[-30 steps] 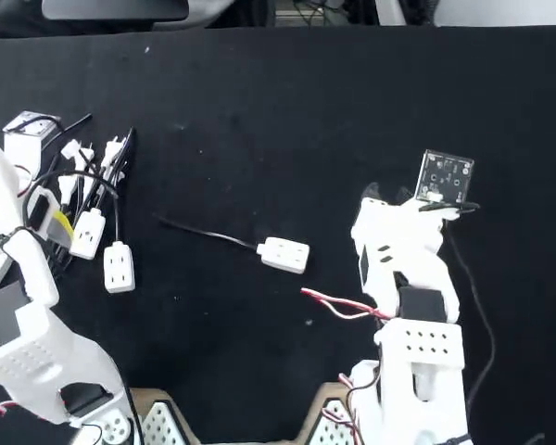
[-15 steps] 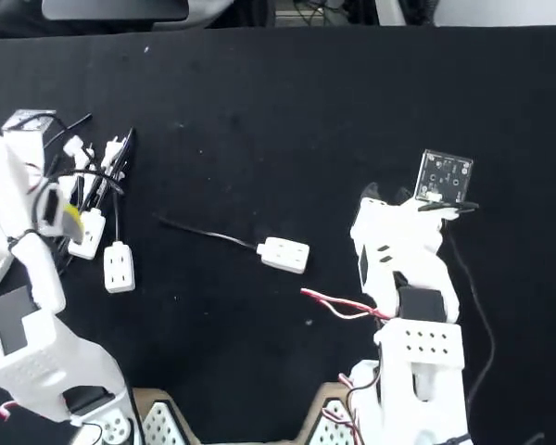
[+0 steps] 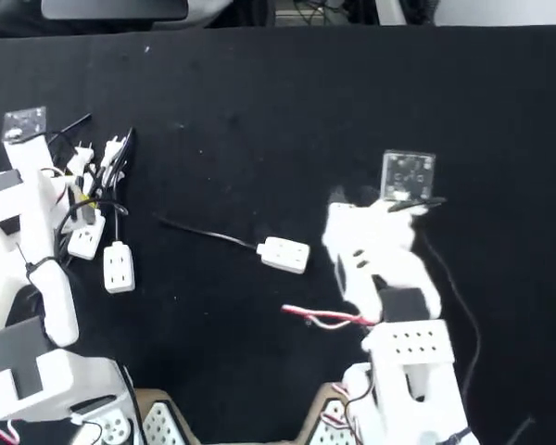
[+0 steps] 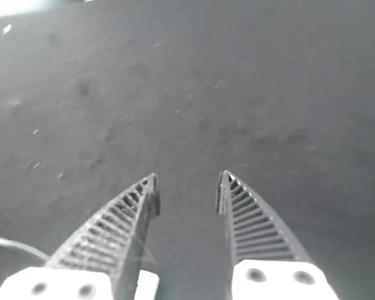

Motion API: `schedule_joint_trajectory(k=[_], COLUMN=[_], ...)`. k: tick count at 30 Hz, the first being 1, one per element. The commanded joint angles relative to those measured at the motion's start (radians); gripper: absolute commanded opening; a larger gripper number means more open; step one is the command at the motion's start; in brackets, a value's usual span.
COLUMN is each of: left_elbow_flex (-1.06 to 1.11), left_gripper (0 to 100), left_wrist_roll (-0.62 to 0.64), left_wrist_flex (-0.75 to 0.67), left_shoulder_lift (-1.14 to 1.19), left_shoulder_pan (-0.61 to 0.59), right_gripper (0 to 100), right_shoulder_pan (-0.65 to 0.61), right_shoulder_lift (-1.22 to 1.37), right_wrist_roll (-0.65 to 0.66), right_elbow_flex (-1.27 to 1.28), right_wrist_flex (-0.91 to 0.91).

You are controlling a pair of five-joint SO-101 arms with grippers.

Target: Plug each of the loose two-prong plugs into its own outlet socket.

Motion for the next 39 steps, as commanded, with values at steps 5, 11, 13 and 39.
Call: schedule_joint_trajectory(k=[5,11,13,39], left_elbow_flex=[-0.308,-0.789,-0.957,-2.009], left_gripper=[23,23,23,23], left_wrist_roll=[-0.080,-0.080,-0.080,-0.196], left_wrist_flex=[0.074,0.322,0.396,0.721], left_shoulder_lift=[0.095,0.422,0.525,1.404], left_shoulder_pan=[-0.016,-0.002,-0.002,-0.022], right_gripper=[14.5,14.5,14.5,14.5], right_shoulder_pan=[-0.115,-0.161,-0.161,-0.161], right_shoulder_lift=[-0.027,-0.027,-0.027,-0.028], right_wrist_roll=[-0.002,0.017,0.054,0.075], right_elbow_flex=[0.010,0.031,0.033,0.039], right_wrist_flex=[0.006,0.003,0.003,0.000])
